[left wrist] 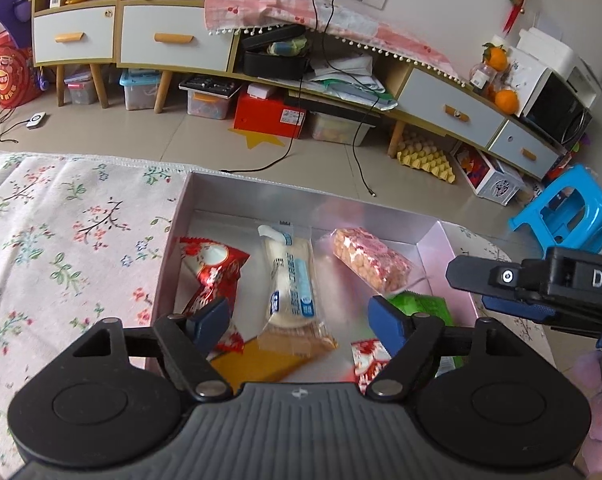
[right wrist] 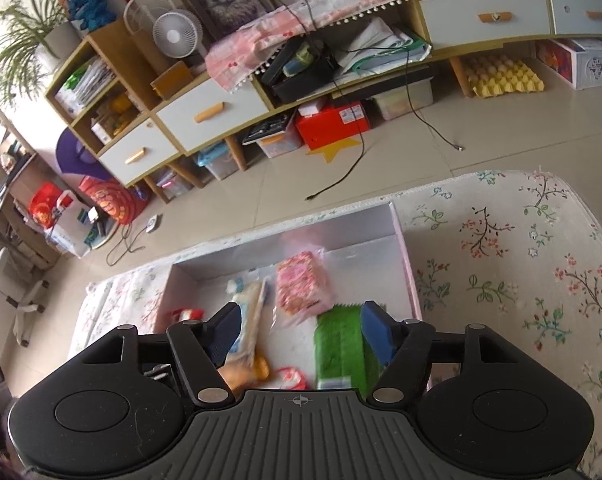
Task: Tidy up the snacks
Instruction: 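Open both tools to drop the pastry pack and bread roll in the box, then withdraw both tools from the box back over the remaining snacks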
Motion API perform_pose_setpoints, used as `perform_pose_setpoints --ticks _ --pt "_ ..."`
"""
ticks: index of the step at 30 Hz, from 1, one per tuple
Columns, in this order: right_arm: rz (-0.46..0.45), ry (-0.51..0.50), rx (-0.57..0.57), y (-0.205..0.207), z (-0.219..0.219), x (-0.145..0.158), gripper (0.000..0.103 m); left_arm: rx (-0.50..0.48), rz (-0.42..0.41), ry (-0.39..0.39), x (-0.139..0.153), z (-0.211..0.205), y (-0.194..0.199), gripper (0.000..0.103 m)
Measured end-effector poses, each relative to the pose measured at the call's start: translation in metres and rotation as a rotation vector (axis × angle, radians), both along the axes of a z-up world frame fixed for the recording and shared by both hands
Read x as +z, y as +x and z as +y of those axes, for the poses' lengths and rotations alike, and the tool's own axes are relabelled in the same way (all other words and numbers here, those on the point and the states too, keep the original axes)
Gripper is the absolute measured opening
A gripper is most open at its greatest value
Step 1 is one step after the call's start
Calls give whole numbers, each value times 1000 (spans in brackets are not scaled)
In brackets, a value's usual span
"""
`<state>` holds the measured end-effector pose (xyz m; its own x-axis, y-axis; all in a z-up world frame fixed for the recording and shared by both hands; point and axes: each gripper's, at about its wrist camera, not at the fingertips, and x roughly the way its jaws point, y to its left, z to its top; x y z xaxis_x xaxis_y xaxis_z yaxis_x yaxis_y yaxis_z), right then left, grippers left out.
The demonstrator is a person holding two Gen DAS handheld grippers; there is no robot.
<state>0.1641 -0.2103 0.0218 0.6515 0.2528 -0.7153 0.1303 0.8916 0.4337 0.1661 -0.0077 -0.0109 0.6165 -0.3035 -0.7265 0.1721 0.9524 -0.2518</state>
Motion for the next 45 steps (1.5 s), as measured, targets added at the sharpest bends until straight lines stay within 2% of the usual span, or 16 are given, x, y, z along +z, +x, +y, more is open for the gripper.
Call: perform_pose_setpoints --ticks 3,10,11,13,17,21,29,33,40,45 --pt "-4 -12 18 -12 4 6 71 -3 -7 8 4 2 -9 82" --pt "-11 -20 48 -40 9 17 72 -16 -8 19 10 8 -29 92" --pt "-9 -25 52 -44 10 18 73 -15 -5 19 10 9 -32 94" --pt "-10 -34 56 -53 12 19 84 -13 1 21 10 13 -38 95" --pt "-14 -42 70 -69 16 22 84 4 1 31 10 22 -52 99" --pt "-12 -36 80 -86 18 19 86 16 -4 43 10 33 -64 101" --pt "1 -91 115 -111 34 12 86 47 -9 76 5 55 -87 102" --pt "-5 -111 142 -125 42 4 90 54 -12 86 -1 63 -97 102" --pt "-28 -211 221 -142 61 -6 90 -2 -20 128 -12 68 -113 102" --pt "-43 -298 289 -152 74 -15 90 -47 -42 193 -20 73 -126 102"
